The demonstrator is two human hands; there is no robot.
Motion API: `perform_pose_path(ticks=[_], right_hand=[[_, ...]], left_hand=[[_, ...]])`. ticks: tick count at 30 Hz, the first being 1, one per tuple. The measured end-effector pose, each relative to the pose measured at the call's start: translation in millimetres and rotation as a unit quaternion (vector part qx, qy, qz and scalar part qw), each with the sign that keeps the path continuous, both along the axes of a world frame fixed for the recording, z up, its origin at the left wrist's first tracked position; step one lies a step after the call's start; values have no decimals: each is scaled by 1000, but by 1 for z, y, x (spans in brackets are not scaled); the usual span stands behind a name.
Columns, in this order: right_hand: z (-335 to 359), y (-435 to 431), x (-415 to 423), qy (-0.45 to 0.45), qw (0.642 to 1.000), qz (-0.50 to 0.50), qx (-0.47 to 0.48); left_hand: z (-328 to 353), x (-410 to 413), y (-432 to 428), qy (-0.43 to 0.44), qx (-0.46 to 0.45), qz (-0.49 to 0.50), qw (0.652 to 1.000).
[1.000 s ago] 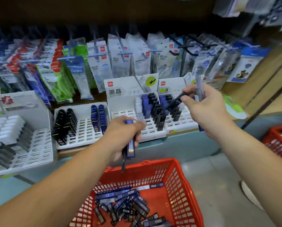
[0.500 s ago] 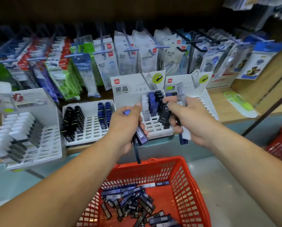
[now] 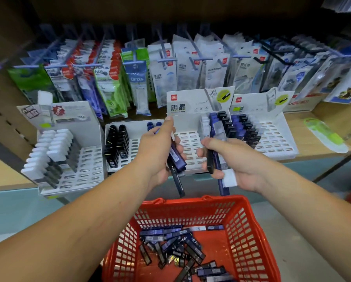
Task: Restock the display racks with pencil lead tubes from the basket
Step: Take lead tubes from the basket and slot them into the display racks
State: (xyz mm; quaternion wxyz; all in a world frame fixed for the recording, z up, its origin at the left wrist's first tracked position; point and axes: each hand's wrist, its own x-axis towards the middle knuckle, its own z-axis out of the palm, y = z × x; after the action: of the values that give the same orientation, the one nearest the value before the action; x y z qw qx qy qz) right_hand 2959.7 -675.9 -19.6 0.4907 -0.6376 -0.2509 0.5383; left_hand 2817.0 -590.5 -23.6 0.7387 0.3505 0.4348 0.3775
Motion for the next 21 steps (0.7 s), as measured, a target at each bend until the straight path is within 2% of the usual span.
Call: perform_pose_path(ticks=[2,6,10,14,19,21], right_hand=[[-1,3,-1,27,999,18,1],[-4,9,-1,113,993,14,28],[-4,17,-2,201,976,-27,81],[-2,20,-2,244,961,-46,126],[1,18,0,267,954,-27,136],[3,17,-2,281,949,-30,142]], left_hand=[[-2,-7,4,36,24,-33,998],[-7,-21,-2,142,71,-180,971],[-6,-27,-22,167,57,-268,947],[-7,-29,-24,132,47,-264,954],[-6,-39,-10,106,47,-182,976],[-6,-42,-9,112,54,-181,975]])
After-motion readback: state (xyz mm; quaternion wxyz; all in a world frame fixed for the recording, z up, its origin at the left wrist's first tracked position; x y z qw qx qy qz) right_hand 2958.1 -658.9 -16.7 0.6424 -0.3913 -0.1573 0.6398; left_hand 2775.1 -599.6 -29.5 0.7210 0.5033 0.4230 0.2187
